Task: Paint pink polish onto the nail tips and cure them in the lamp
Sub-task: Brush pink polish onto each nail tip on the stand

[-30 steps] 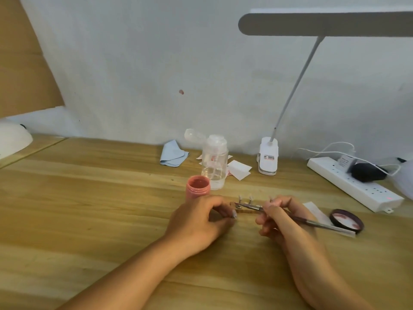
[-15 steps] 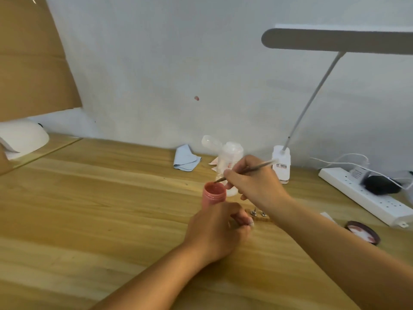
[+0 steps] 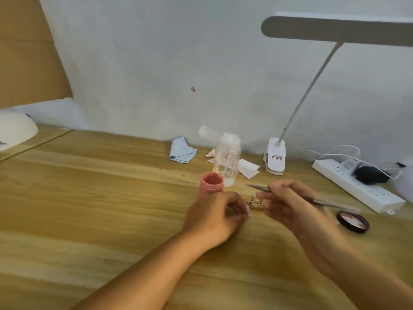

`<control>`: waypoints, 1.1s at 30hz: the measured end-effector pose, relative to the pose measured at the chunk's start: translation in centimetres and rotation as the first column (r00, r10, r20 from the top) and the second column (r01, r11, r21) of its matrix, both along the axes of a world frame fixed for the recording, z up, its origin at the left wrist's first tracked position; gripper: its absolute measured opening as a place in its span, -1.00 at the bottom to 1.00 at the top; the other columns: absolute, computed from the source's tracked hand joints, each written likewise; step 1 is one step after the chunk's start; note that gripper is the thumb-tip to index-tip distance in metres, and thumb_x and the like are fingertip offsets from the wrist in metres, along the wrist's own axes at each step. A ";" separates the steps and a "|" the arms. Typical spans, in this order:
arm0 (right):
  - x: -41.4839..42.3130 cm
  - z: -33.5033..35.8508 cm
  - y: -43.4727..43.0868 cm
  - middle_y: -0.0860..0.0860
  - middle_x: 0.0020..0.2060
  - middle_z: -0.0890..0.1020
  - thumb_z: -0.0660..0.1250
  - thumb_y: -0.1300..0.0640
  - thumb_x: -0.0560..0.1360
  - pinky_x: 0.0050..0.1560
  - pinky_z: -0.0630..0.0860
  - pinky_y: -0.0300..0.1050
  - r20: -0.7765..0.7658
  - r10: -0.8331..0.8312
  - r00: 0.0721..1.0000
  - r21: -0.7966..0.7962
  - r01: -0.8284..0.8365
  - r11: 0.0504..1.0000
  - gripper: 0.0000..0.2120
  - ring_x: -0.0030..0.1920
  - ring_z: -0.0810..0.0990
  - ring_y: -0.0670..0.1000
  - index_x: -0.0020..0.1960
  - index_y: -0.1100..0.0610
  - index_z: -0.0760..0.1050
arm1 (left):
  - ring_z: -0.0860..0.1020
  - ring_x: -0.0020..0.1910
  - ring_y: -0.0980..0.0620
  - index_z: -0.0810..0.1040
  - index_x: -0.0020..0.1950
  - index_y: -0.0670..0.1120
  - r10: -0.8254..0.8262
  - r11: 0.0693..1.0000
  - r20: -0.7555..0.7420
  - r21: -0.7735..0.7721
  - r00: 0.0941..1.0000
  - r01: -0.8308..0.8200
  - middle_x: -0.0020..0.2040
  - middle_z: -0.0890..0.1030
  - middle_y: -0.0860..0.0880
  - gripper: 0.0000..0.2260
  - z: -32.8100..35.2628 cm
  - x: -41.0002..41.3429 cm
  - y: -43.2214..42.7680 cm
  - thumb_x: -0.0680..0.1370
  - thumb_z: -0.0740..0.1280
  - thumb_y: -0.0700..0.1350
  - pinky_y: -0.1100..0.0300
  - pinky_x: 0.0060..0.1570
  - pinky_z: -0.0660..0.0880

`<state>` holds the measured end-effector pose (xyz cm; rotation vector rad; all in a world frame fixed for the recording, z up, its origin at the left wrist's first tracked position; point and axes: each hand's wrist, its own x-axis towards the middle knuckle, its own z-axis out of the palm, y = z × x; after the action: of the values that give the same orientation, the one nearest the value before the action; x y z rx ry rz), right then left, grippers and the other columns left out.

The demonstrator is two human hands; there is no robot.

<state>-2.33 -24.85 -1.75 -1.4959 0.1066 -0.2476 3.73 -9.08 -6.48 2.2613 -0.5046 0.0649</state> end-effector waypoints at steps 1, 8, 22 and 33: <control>-0.4 -0.9 -0.4 0.16 -0.17 0.71 0.36 0.17 0.48 -0.15 0.61 -0.12 -0.004 -0.023 1.000 0.003 0.023 1.000 -0.90 -0.25 0.62 0.04 -0.08 0.21 0.51 | 0.50 -0.19 0.39 0.56 -0.09 0.28 -0.001 1.000 0.002 0.000 1.000 0.001 -0.17 0.54 0.49 -0.91 0.0 0.0 0.0 0.45 0.42 0.10 0.35 -0.23 0.32; -0.9 -3.0 -1.0 0.17 -0.31 0.67 0.37 0.27 0.49 -0.27 0.55 -0.23 0.105 -0.029 0.994 -0.112 0.041 0.993 -0.90 -0.34 0.58 0.01 -0.16 0.25 0.47 | 0.46 -0.30 0.42 0.56 -0.11 0.32 -0.015 1.000 0.028 -0.006 1.000 0.015 -0.13 0.57 0.46 -0.88 -0.2 0.1 0.2 0.45 0.45 0.10 0.26 -0.25 0.32; -0.9 -2.8 -0.2 0.12 -0.37 0.67 0.35 0.33 0.48 -0.30 0.54 -0.27 0.093 -0.025 0.995 -0.167 0.040 0.985 -0.88 -0.38 0.59 -0.06 -0.14 0.37 0.44 | 0.48 -0.39 0.24 0.56 -0.18 0.31 -0.029 1.000 0.047 0.000 0.998 0.029 -0.31 0.54 0.42 -0.84 -0.3 0.3 0.6 0.44 0.48 0.05 0.24 -0.29 0.32; -1.1 -2.7 -0.1 0.16 -0.37 0.67 0.34 0.34 0.51 -0.38 0.50 -0.29 0.126 -0.017 0.992 -0.124 0.032 0.992 -0.85 -0.42 0.54 -0.02 -0.16 0.38 0.39 | 0.48 -0.40 0.25 0.57 -0.15 0.30 -0.058 0.998 0.058 -0.011 0.997 0.059 -0.22 0.59 0.40 -0.84 -0.4 0.4 0.6 0.45 0.47 0.03 0.21 -0.26 0.38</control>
<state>-3.45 -24.91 -4.44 -1.6006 0.0094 -0.3728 4.08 -8.44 -6.87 2.2360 -0.5987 0.1039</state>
